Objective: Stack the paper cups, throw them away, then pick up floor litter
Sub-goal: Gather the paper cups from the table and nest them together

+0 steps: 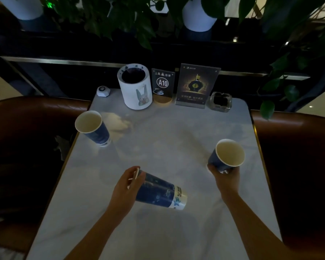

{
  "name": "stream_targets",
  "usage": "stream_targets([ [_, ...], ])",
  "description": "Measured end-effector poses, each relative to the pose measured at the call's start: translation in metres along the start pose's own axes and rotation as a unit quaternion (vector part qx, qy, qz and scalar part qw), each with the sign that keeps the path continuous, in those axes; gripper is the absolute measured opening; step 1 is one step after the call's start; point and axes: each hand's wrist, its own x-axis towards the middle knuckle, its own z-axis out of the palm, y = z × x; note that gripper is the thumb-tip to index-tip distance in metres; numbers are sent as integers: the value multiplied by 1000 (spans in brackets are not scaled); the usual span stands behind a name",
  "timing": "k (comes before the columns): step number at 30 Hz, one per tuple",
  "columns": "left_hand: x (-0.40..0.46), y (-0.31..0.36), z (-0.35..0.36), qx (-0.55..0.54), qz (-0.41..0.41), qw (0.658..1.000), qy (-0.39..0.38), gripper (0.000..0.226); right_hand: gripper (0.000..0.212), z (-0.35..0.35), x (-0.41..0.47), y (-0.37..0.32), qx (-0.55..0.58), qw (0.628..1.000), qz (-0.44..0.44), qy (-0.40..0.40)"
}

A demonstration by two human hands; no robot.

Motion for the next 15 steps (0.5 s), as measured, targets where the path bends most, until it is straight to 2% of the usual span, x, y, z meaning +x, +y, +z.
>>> stream_targets([
  [8,-24,-3,-17,-45,21,999,7,27,62,-21,-43,-3,-56,997,-40,-33],
  [13,-45,-17,-35,-77,24,997,15,36,51,-33,-93,-18,-64,994,-70,-62],
  [15,-52,-24,-44,-97,16,995,21,38,52,-37,-112,-23,-68,991,-78,-80],
])
